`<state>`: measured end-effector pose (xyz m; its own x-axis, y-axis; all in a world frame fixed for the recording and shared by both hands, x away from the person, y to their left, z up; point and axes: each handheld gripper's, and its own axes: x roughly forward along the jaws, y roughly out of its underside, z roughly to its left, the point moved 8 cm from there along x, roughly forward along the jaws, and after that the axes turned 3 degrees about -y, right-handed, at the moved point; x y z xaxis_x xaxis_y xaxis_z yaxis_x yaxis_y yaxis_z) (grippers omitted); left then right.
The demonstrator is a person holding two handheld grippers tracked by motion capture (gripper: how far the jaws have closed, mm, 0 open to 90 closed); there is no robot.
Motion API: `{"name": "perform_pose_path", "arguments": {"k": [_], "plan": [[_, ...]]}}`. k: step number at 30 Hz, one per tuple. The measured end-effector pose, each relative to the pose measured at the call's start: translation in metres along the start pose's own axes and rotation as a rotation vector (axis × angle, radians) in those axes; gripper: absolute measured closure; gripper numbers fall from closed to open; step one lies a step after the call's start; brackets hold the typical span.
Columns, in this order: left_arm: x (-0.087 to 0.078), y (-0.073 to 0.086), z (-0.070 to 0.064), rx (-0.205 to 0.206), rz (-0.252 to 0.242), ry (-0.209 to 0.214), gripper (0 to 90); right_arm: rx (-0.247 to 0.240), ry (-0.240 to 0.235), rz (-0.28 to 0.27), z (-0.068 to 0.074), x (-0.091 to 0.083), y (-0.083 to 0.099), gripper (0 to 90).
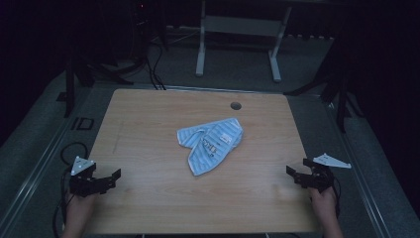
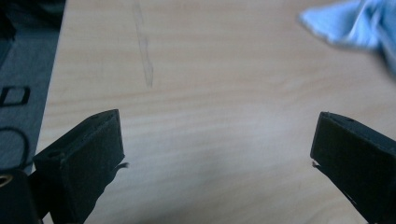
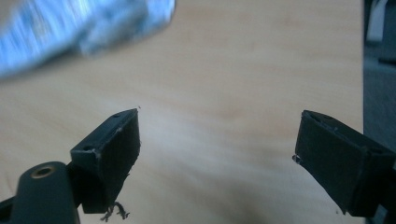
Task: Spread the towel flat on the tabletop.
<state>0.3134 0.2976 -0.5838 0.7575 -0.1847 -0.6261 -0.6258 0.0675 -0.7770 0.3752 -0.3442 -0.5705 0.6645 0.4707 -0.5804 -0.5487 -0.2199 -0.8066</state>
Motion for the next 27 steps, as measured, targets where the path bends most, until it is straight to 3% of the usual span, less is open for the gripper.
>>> {"name": "perform_pose_path", "arguments": {"k": [2,3,4,7,8,10,12,13,15,17,18,20,21,27], "plan": [[0.000,0.001,0.000,0.015,0.028,0.009,2.5,-0.050,-0.004,0.084,0.002,0.001,0.004,14.3],[-0.001,0.004,-0.002,0.045,0.094,0.025,2.5,-0.069,-0.009,0.126,0.003,0.001,0.006,14.2],[-0.001,0.005,-0.003,0.068,0.123,0.030,2.5,-0.079,-0.004,0.155,0.004,0.000,0.006,14.4],[-0.003,0.009,-0.006,0.128,0.204,0.026,2.5,-0.081,-0.031,0.238,0.005,-0.002,0.008,14.9],[-0.003,0.009,-0.006,0.128,0.204,0.026,2.5,-0.081,-0.031,0.238,0.005,-0.002,0.008,14.9],[-0.004,0.011,-0.010,0.150,0.267,0.034,2.5,-0.070,-0.062,0.318,0.006,-0.003,0.010,15.0],[-0.004,0.011,-0.010,0.150,0.267,0.034,2.5,-0.075,-0.063,0.344,0.006,-0.003,0.011,15.0],[-0.005,0.014,-0.011,0.179,0.334,0.019,2.5,-0.087,-0.077,0.401,0.006,-0.003,0.013,15.0],[-0.006,0.017,-0.012,0.207,0.386,0.006,2.5,-0.102,-0.092,0.466,0.008,-0.003,0.015,15.0],[-0.006,0.019,-0.012,0.219,0.414,0.000,2.5,-0.108,-0.094,0.487,0.008,-0.004,0.016,15.0],[-0.007,0.022,-0.014,0.245,0.461,-0.003,2.5,-0.122,-0.093,0.525,0.009,-0.005,0.016,15.0],[-0.008,0.023,-0.015,0.253,0.486,0.000,2.5,-0.121,-0.103,0.548,0.010,-0.006,0.017,15.0],[-0.009,0.025,-0.017,0.257,0.523,0.007,2.5,-0.129,-0.108,0.593,0.011,-0.008,0.017,15.0],[-0.013,0.031,-0.021,0.274,0.621,0.044,2.5,-0.170,-0.115,0.776,0.018,-0.014,0.026,14.9]]}}
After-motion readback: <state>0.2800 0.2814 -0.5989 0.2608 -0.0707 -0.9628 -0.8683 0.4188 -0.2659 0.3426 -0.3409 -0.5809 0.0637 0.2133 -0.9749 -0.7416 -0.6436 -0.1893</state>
